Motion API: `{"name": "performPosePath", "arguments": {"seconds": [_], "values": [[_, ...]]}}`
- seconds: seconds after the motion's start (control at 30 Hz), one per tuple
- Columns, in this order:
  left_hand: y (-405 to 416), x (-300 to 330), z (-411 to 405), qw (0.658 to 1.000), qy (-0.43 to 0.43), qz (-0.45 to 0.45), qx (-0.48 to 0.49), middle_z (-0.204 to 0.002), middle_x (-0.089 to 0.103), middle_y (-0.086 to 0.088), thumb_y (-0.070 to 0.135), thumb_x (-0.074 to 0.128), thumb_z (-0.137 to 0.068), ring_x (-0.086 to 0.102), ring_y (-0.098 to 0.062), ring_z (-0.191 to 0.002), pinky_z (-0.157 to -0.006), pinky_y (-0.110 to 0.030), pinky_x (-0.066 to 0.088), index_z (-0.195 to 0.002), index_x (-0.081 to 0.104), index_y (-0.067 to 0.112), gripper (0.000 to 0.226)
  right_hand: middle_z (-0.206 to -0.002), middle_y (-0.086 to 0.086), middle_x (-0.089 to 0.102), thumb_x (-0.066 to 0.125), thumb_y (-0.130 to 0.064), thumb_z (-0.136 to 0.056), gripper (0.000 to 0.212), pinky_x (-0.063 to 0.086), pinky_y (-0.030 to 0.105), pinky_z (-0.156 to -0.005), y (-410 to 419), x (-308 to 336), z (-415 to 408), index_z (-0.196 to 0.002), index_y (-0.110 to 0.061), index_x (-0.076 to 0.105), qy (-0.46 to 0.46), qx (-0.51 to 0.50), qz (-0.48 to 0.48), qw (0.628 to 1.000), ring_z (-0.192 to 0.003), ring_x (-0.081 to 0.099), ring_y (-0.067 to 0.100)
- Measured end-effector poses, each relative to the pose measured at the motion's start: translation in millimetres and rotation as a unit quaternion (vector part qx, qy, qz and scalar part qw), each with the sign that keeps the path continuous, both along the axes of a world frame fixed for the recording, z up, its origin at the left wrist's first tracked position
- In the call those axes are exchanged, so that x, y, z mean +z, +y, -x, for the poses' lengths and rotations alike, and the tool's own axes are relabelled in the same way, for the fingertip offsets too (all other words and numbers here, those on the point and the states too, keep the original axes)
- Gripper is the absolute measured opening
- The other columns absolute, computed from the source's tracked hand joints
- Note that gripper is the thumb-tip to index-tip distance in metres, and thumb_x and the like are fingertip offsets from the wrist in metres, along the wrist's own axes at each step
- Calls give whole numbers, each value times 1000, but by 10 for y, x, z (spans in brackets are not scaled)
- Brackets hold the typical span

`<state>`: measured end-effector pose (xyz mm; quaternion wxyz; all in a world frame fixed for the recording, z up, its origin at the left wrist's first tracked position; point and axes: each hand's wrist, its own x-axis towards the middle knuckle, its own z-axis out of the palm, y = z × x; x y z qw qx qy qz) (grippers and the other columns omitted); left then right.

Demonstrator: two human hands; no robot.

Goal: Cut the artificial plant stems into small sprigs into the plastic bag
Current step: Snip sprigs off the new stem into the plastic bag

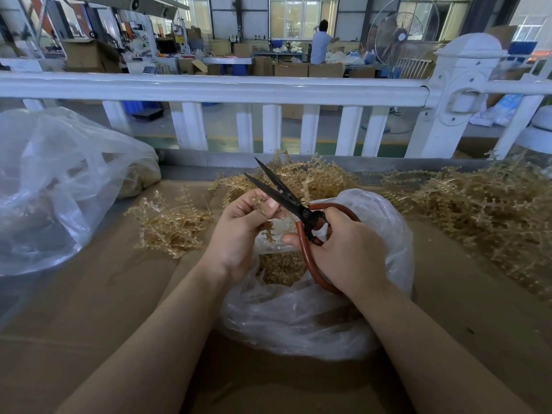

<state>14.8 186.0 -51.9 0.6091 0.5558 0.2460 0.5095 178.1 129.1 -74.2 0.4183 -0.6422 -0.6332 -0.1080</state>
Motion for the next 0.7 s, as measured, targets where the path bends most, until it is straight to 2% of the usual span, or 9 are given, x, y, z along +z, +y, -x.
{"name": "performPosePath", "arguments": {"seconds": [0.17,0.3,0.47,0.6,0.7], "values": [[9,-12,2,1000,-6,15,-10,-99,52,-26,10,56,-93,48,-37,-94,-94,-58,40,-106,57,-3,18,-61,-21,44,51,-84,-76,57,32,13,-51,27,-26,-13,-79,-27,53,5,13,2,1000,-50,42,-3],[12,-13,-7,1000,-9,2,-7,-89,57,-18,12,57,-91,54,-26,-83,-85,-36,45,-104,57,-1,18,-60,-18,51,48,-87,-73,64,35,14,-49,32,-21,-14,-81,-24,58,10,17,5,1000,-48,45,-1],[28,-34,-7,1000,-22,7,-14,-86,58,-16,15,60,-88,56,-22,-79,-82,-33,46,-97,58,2,16,-69,-15,61,43,-89,-72,73,36,12,-51,35,-15,-8,-86,-20,65,19,23,10,999,-52,48,0],[31,-49,-6,1000,-23,-4,-12,-82,60,-11,16,61,-87,58,-14,-73,-72,-21,49,-92,61,8,9,-81,-11,69,41,-91,-71,80,52,21,-61,66,-47,-14,-95,-19,68,27,36,19,999,-64,62,6],[30,-64,-5,1000,-30,-2,-7,-77,62,-7,17,61,-86,59,-8,-67,-64,-16,48,-89,62,11,7,-82,-12,69,42,-90,-71,78,53,22,-62,65,-64,-17,-94,-20,68,26,31,20,999,-65,61,5]]}}
